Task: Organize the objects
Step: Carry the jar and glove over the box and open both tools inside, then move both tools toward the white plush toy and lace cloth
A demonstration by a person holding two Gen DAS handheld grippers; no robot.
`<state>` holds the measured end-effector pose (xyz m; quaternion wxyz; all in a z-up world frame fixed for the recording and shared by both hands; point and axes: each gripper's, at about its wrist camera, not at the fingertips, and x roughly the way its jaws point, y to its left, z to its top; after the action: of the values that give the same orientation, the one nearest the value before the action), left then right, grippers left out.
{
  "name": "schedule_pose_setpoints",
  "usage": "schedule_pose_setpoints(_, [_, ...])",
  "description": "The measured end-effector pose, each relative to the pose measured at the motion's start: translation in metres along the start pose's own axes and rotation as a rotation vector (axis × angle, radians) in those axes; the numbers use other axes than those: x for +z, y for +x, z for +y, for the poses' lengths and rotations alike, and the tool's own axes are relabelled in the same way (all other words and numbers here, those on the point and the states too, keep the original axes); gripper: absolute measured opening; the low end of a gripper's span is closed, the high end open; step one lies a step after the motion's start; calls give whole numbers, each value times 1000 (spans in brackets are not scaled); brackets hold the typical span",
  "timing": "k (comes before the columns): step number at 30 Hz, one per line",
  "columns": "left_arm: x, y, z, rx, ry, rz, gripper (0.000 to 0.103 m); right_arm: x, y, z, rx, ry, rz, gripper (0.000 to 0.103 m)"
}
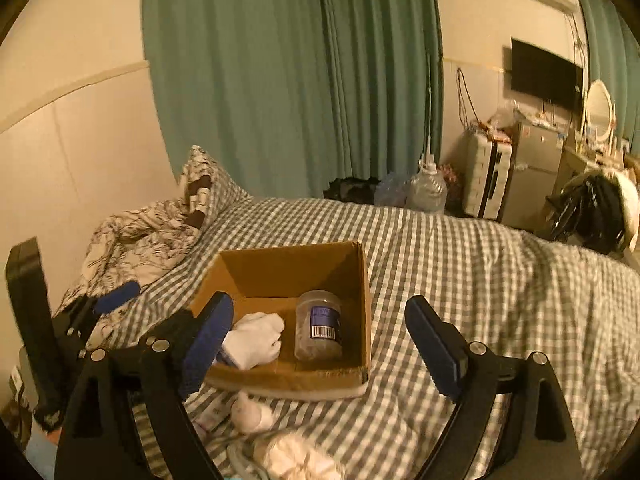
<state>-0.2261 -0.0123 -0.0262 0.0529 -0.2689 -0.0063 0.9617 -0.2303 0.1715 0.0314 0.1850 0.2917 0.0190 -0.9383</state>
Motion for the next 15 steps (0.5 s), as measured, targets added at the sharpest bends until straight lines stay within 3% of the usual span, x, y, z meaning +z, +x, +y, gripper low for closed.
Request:
schedule_pose_setpoints(8, [-7, -56, -5, 21, -36, -37, 103, -19, -56, 24, -45, -88, -27, 88])
schedule_pose_setpoints(12, [-25, -59, -8, 44, -21, -16, 103, -40, -58, 33, -50, -123, -12, 88])
schedule_pose_setpoints(15, [-41, -52, -9, 108, -2, 17, 103, -60, -48, 28, -63, -88, -25, 88])
